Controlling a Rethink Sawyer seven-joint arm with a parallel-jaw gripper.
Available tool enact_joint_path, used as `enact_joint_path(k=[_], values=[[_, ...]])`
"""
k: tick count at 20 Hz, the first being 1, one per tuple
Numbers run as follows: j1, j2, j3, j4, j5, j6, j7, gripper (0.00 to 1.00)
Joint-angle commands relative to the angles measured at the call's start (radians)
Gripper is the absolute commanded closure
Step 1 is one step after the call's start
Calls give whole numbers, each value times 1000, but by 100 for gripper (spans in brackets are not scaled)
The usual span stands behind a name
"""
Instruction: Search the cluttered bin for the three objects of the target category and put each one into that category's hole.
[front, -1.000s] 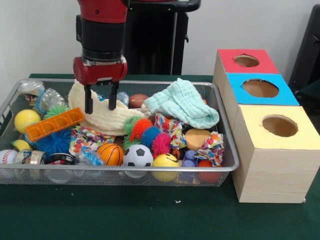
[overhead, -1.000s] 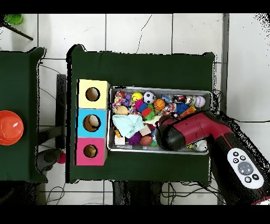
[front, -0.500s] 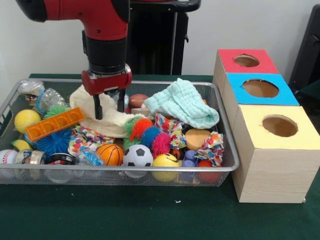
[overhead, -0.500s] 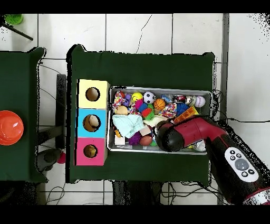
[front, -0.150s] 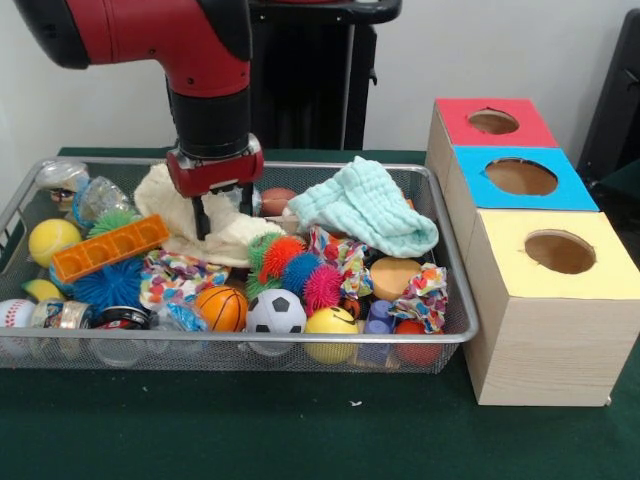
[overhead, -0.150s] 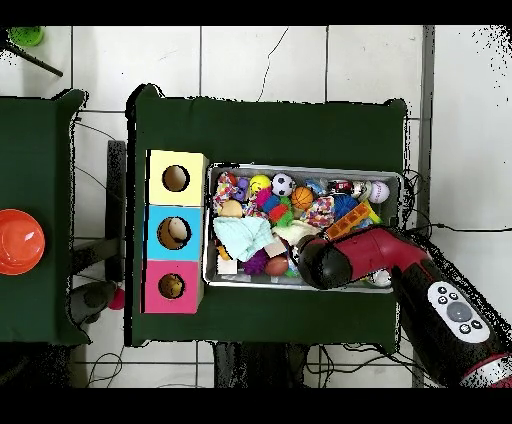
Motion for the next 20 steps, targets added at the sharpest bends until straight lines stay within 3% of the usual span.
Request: enact_joint_path(k=[1, 4, 7, 11, 14, 20], values=[[-12, 85, -56, 5, -52, -28, -113, 100], [-46, 98, -7, 24, -7, 0, -191, 100], [-87, 108, 27, 54, 70, 9, -165, 100], [-153, 180, 64, 95, 220, 95, -163, 100], [-211, 232, 102, 139, 302, 56, -123, 100], [-268, 292, 148, 208, 372, -47, -46, 100]])
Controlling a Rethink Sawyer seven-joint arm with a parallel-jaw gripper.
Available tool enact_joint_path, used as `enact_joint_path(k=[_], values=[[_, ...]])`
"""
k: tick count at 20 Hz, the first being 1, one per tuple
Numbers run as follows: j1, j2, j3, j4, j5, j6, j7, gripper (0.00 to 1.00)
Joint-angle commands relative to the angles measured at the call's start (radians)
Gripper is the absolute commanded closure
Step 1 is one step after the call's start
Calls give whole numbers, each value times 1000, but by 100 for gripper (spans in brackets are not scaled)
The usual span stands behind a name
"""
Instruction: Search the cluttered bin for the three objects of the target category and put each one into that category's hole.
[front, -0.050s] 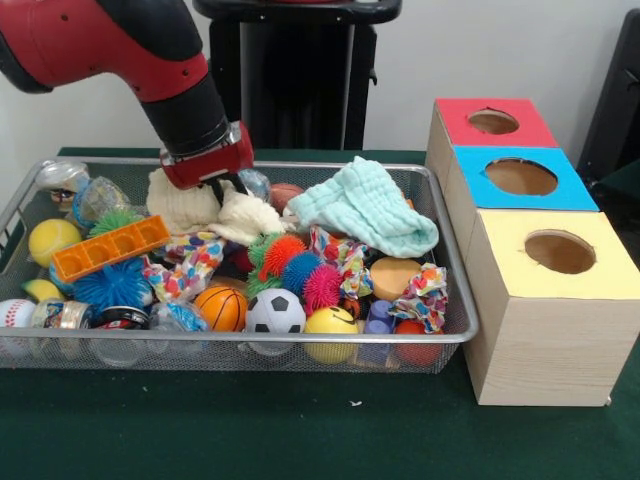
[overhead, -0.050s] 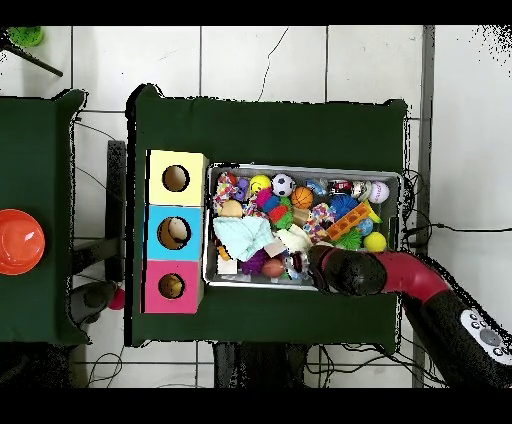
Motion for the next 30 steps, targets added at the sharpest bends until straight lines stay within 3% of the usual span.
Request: enact_joint_path(k=[1, 17, 30], values=[[-29, 162, 80, 163, 84, -47, -36, 100], [-31, 168, 106, 280, 153, -250, 91, 100], [6, 135, 141, 341, 201, -331, 102, 100]])
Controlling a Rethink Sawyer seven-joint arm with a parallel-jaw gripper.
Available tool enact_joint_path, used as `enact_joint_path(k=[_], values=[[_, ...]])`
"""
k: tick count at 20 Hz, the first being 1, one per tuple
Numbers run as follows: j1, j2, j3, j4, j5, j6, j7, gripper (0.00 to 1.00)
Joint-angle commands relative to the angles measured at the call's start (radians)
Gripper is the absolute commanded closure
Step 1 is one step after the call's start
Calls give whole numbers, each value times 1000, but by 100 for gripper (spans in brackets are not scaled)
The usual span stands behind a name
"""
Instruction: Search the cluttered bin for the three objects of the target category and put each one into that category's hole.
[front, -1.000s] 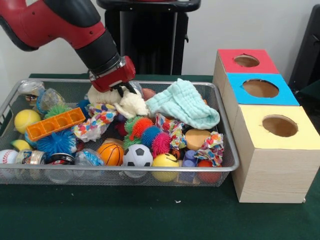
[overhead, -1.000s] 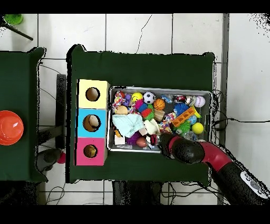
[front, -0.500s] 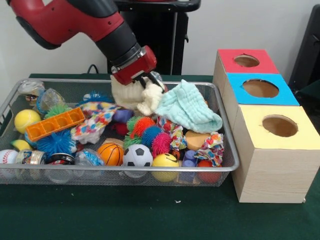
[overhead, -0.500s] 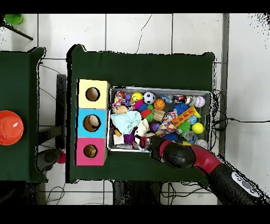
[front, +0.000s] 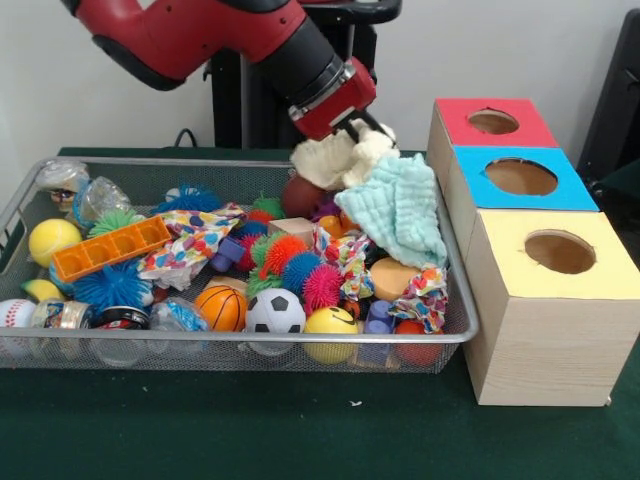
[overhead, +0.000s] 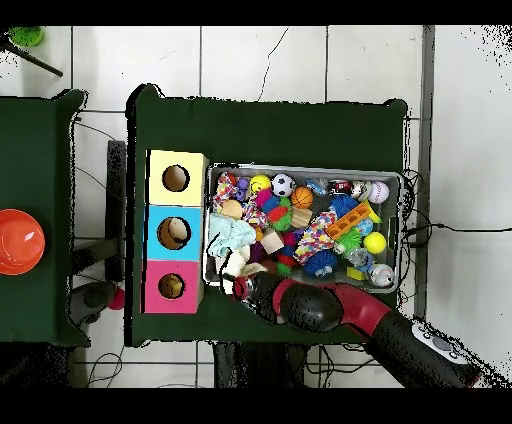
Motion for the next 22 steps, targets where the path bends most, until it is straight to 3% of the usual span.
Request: enact_joint_path(k=[1, 5, 10, 13, 22], values=[[26, 22, 49, 35, 42, -39, 102, 100], [29, -11, 52, 37, 33, -75, 108, 100], [66, -117, 27, 3, -92, -295, 108, 100], [98, -164, -6, -12, -136, -352, 93, 100], [144, -257, -57, -1, -170, -431, 84, 100]])
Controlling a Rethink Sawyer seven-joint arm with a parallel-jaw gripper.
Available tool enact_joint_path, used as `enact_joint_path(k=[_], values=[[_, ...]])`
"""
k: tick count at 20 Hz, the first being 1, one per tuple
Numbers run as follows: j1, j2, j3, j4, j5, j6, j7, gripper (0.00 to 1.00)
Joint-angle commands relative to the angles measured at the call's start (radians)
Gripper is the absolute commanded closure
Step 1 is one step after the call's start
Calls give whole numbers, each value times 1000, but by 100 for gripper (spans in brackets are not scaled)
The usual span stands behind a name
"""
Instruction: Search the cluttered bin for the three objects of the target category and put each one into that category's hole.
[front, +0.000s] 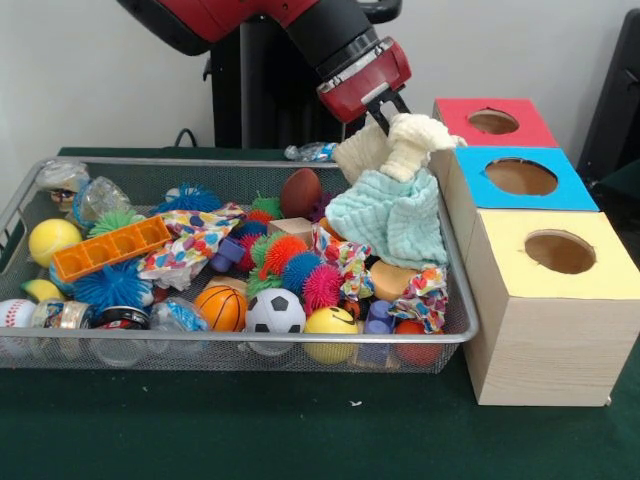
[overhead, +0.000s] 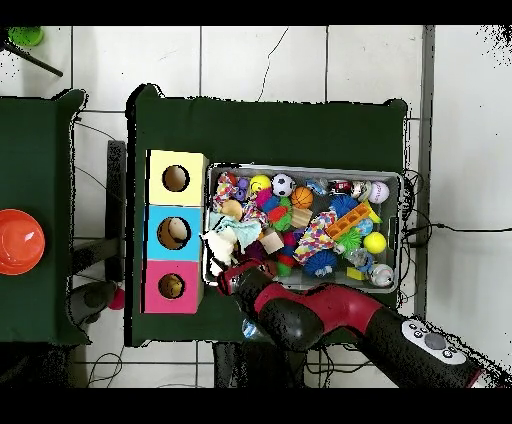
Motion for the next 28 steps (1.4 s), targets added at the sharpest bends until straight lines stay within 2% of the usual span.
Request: enact_joint_path(k=[1, 7, 18, 23, 28], values=[[33, -92, -71, -77, -76, -72, 77, 100], [84, -159, -120, -85, -140, -144, 62, 100], [106, -182, -161, -96, -131, -149, 100, 100], [117, -220, -159, -101, -159, -152, 74, 100], [117, -239, -177, -95, -146, -224, 108, 100]])
